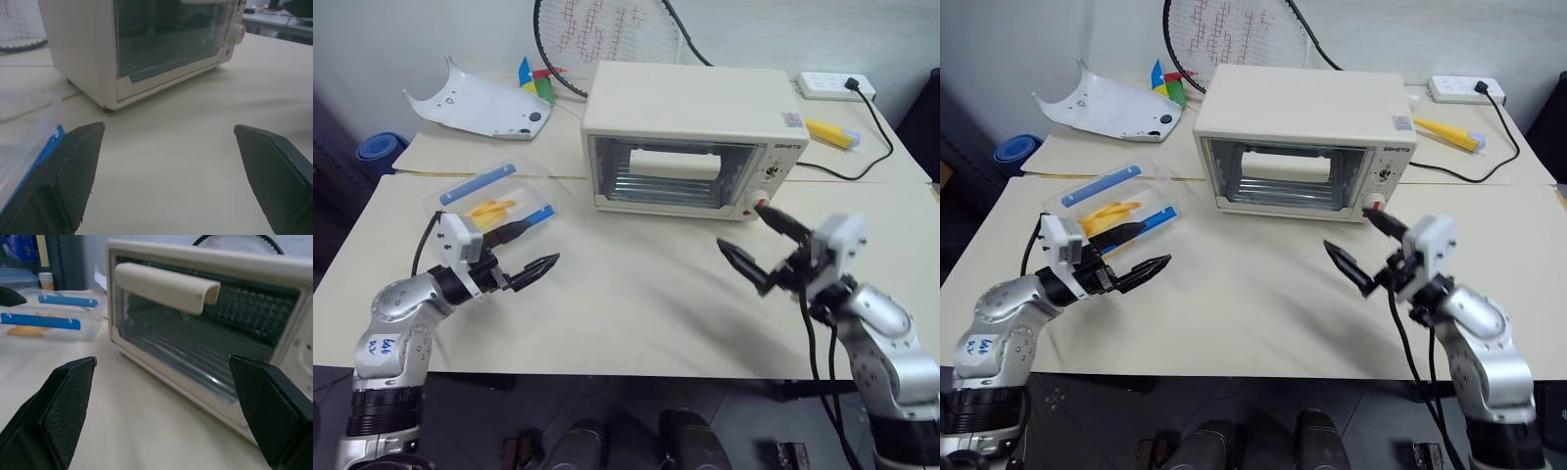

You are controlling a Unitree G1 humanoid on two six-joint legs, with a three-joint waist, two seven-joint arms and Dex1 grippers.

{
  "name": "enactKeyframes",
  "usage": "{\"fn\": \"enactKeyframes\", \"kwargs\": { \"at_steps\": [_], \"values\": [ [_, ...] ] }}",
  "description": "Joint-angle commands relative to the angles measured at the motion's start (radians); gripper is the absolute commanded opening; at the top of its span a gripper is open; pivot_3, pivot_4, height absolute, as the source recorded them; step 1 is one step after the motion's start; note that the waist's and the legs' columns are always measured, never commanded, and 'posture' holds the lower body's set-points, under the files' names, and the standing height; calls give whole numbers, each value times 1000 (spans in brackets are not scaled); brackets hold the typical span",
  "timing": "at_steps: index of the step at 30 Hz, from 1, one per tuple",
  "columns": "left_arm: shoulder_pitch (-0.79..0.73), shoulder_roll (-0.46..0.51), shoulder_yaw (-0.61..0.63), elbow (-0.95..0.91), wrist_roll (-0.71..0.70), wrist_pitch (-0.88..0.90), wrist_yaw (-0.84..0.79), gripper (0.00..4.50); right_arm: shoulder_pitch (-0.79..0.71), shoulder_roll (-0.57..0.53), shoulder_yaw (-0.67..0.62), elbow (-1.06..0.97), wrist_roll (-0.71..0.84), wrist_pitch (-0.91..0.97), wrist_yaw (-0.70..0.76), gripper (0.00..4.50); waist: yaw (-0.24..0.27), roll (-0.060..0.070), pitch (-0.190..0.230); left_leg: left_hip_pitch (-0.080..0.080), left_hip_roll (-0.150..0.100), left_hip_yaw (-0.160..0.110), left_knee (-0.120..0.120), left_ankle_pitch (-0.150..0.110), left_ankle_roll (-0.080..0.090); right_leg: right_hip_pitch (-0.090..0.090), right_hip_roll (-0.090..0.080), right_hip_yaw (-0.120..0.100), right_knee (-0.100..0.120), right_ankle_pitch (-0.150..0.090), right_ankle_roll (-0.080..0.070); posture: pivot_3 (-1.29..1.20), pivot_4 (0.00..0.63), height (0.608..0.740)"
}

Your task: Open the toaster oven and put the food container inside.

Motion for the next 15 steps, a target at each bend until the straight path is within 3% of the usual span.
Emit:
{"fn": "enactKeyframes", "kwargs": {
  "at_steps": [1, 6, 15],
  "values": [
    [-28, -7, 27, -71, -72, 39, 5, 4500, -104, 1, 16, 33, -10, 57, -21, 4483, 0, 0, 0, 0, 0, 0, 0, 0, 0, 0, 0, 0, 0, 0, 0, 0, 150, 740],
    [-18, -22, 29, -111, -84, 54, 33, 4500, -224, 23, 45, 85, -41, 117, -55, 4483, -3, 0, 0, -1, 0, 0, -1, 0, 0, -2, 0, -1, 0, 0, 0, 0, 150, 740],
    [13, -34, 67, -143, -118, 80, 70, 4500, -254, 60, 121, 6, -20, 174, 0, 4483, -4, 0, 0, -1, 1, 0, 0, 0, 0, -2, 0, -1, 0, 0, 0, 0, 150, 740]
  ]
}}
